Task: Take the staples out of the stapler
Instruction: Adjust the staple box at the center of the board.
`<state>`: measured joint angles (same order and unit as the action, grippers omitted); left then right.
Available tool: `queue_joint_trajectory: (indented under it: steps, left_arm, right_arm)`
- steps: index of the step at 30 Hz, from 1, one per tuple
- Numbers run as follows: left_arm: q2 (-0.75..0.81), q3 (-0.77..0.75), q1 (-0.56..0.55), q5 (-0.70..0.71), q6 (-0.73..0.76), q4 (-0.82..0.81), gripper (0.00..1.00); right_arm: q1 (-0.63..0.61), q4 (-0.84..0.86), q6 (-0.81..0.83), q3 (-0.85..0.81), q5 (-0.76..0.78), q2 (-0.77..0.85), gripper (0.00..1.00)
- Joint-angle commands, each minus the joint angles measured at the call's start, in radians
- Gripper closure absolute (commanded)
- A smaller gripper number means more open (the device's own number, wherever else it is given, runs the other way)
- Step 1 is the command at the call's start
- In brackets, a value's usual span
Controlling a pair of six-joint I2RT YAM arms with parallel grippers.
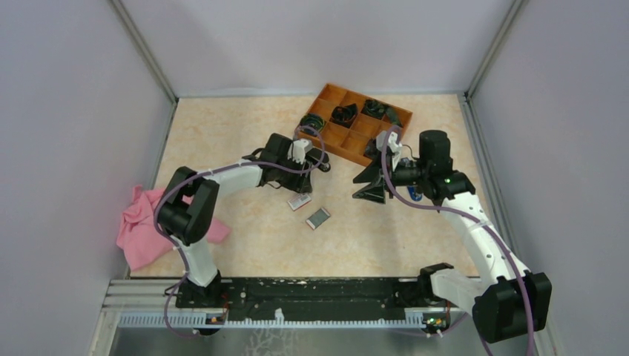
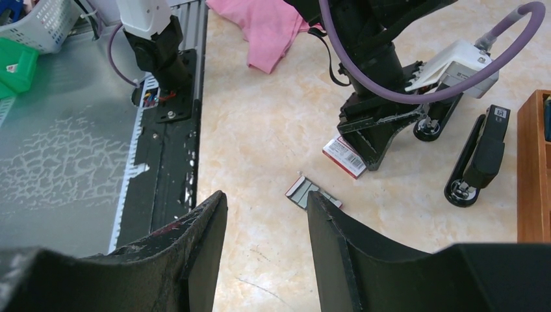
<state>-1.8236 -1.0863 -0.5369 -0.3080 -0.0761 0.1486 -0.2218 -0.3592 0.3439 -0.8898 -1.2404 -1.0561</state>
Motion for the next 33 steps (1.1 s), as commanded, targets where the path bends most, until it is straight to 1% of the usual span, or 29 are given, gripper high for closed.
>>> queue_joint_trajectory:
  steps: [1,5,9,12,20,28,33]
  left_arm:
    - [-0.017,-0.04,-0.004,-0.036,0.017,0.027,0.41]
    - [-0.022,-0.034,-0.004,-0.063,0.015,0.032,0.44]
    - [-0.01,-0.014,-0.005,-0.11,0.019,0.028,0.52]
    - [-0.006,0.0,-0.005,-0.132,0.027,0.033,0.55]
    - [0.033,0.036,-0.007,-0.153,0.039,0.043,0.56]
    - [0.142,0.108,-0.021,-0.183,0.038,0.041,0.55]
    - [0.329,0.211,-0.069,-0.171,0.013,-0.052,0.54]
  right_arm:
    - [0.012,0.042,0.004,0.002,-0.029,0.012,0.51]
    - [0.014,0.043,0.001,0.002,-0.031,0.013,0.51]
    - [0.014,0.042,0.0,0.002,-0.032,0.014,0.51]
    - [0.015,0.044,0.001,0.003,-0.034,0.016,0.51]
    - [0.017,0.048,-0.005,0.005,-0.034,0.015,0.51]
    - [0.017,0.05,-0.003,0.007,-0.035,0.014,0.51]
    - [0.017,0.026,0.06,0.019,-0.052,0.018,0.5]
